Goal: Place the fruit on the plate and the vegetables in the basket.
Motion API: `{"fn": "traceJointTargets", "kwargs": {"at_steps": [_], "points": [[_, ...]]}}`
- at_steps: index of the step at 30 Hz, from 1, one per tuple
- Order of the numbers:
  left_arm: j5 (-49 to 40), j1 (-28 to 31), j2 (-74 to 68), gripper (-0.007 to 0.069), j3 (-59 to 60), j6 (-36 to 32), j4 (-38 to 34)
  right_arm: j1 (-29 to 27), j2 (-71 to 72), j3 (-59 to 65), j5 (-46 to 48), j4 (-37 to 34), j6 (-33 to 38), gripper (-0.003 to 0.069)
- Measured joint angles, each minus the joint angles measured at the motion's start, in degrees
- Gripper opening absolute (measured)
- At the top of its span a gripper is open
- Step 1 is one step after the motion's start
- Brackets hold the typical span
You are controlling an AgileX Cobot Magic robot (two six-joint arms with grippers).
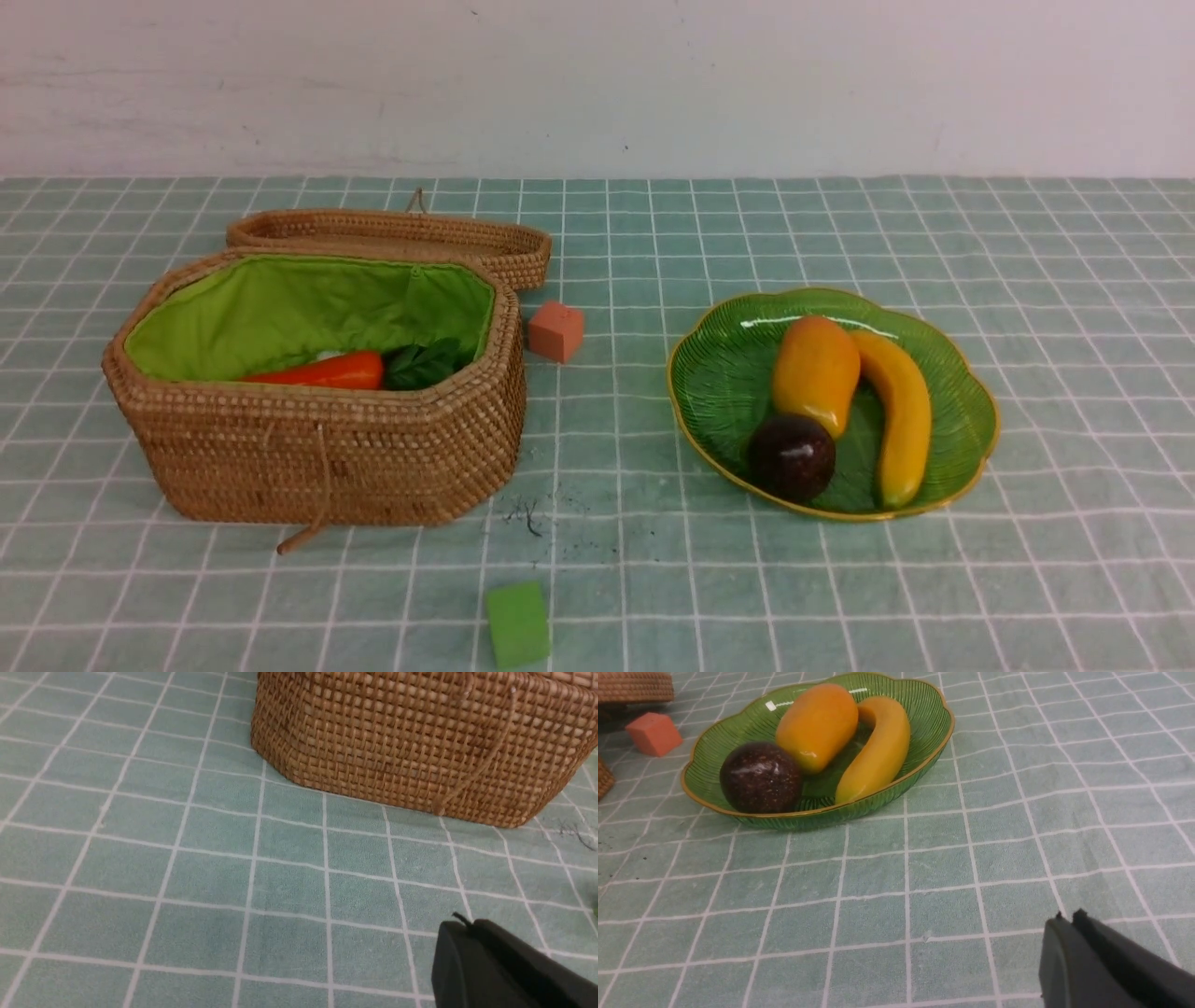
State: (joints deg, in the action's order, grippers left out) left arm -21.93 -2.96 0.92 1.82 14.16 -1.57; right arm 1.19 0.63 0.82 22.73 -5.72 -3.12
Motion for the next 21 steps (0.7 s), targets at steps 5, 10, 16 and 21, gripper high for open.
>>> {"fn": "traceJointTargets", "kwargs": {"at_steps": [5, 10, 16, 21], "points": [[0.3, 0.0, 0.0, -0.0013, 0.0, 3.5, 0.2, 0.0, 0.0, 0.0, 0.0, 0.0, 0.0, 0.0014], [0.4, 0.0, 0.0, -0.0013, 0.0, 4.0, 0.2, 0.0, 0.0, 0.0, 0.0, 0.0, 0.0, 0.0014], [0.4, 0.0, 0.0, -0.0013, 0.0, 4.0, 0.2, 0.0, 0.0, 0.0, 0.0, 0.0, 0.0, 0.0016], [0.4, 0.0, 0.0, -0.0013, 0.0, 4.0, 0.2, 0.0, 0.0, 0.0, -0.1, 0.0, 0.0, 0.0022]]}}
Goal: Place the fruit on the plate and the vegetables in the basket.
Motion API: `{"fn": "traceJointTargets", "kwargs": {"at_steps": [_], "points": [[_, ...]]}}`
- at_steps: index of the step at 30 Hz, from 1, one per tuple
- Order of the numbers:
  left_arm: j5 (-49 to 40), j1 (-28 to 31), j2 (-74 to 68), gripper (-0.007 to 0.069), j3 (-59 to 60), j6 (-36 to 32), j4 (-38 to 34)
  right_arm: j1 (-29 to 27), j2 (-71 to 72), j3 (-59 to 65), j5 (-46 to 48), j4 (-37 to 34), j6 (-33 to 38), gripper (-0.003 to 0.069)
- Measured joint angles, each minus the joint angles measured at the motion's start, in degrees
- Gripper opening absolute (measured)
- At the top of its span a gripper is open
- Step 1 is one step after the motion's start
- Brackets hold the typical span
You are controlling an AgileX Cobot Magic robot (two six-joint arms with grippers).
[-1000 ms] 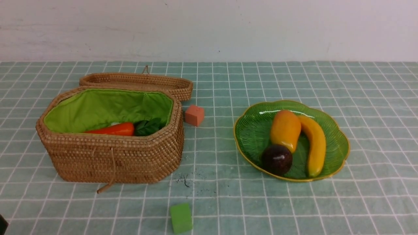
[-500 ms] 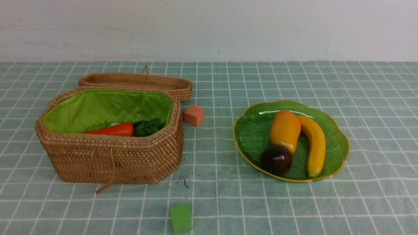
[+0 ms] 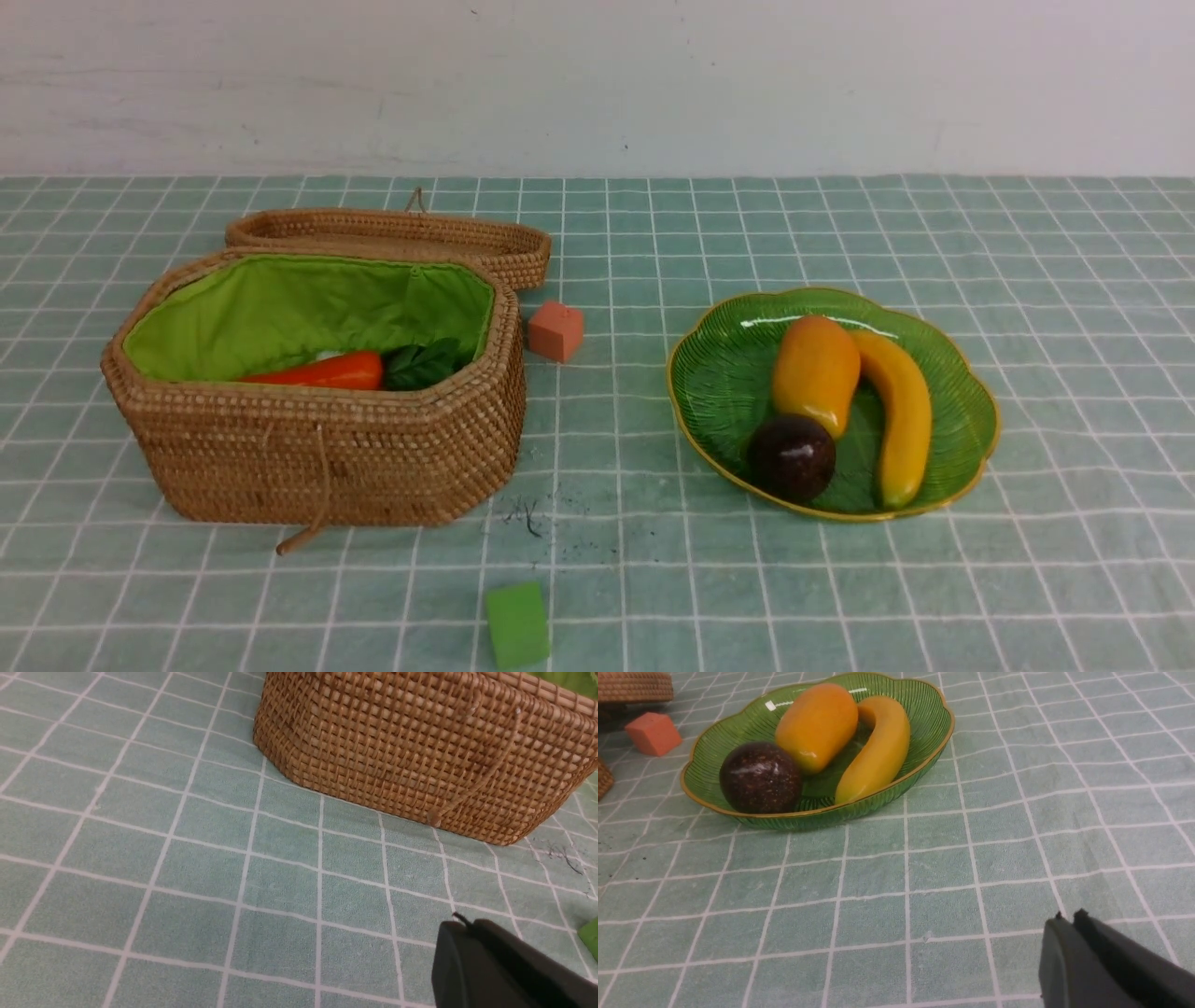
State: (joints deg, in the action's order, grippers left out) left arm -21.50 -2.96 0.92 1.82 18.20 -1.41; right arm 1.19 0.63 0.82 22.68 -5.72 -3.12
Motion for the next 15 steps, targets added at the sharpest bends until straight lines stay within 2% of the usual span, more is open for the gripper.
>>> {"fn": "traceJointTargets", "kwargs": {"at_steps": [15], "points": [[0.0, 0.0, 0.0, -0.0013, 0.0, 0.1, 0.0, 0.0, 0.0, 0.0, 0.0, 0.0, 0.0, 0.0034]]}}
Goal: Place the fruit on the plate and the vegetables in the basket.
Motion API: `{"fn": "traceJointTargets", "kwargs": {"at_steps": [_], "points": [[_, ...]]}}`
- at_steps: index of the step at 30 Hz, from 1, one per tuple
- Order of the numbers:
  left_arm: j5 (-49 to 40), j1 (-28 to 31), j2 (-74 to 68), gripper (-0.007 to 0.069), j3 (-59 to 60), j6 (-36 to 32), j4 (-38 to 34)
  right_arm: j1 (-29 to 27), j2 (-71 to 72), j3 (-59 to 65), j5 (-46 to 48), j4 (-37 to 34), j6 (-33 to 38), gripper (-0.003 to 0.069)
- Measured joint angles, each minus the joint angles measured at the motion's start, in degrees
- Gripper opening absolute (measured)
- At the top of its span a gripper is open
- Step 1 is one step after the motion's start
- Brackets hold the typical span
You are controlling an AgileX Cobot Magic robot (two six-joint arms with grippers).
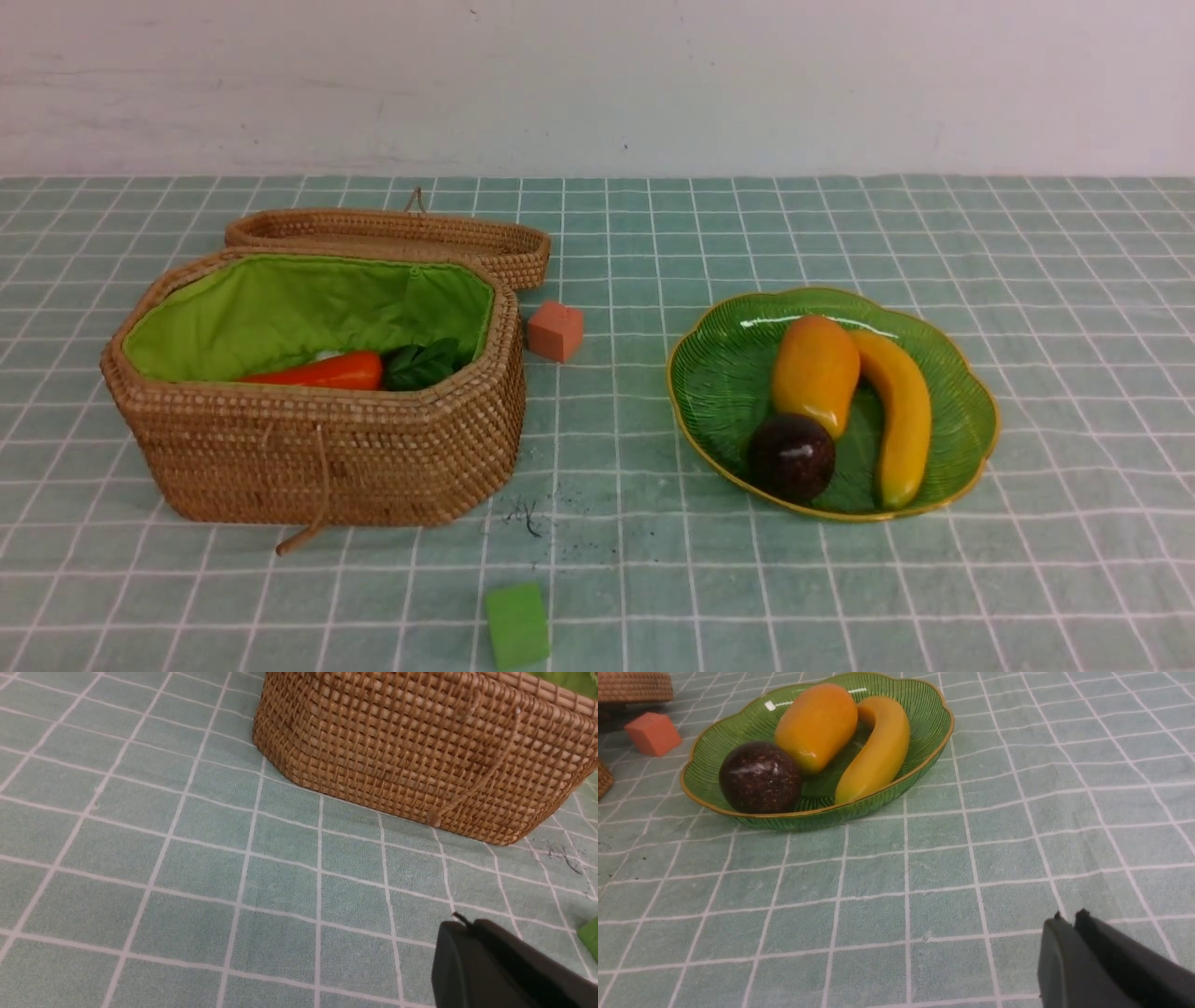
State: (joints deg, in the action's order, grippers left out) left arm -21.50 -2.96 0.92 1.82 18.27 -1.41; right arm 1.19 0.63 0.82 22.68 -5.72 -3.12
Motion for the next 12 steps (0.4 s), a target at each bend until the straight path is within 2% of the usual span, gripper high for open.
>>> {"fn": "traceJointTargets", "kwargs": {"at_steps": [12], "points": [[0.0, 0.0, 0.0, -0.0013, 0.0, 0.0, 0.0, 0.0, 0.0, 0.0, 0.0, 0.0, 0.0, 0.0049]]}}
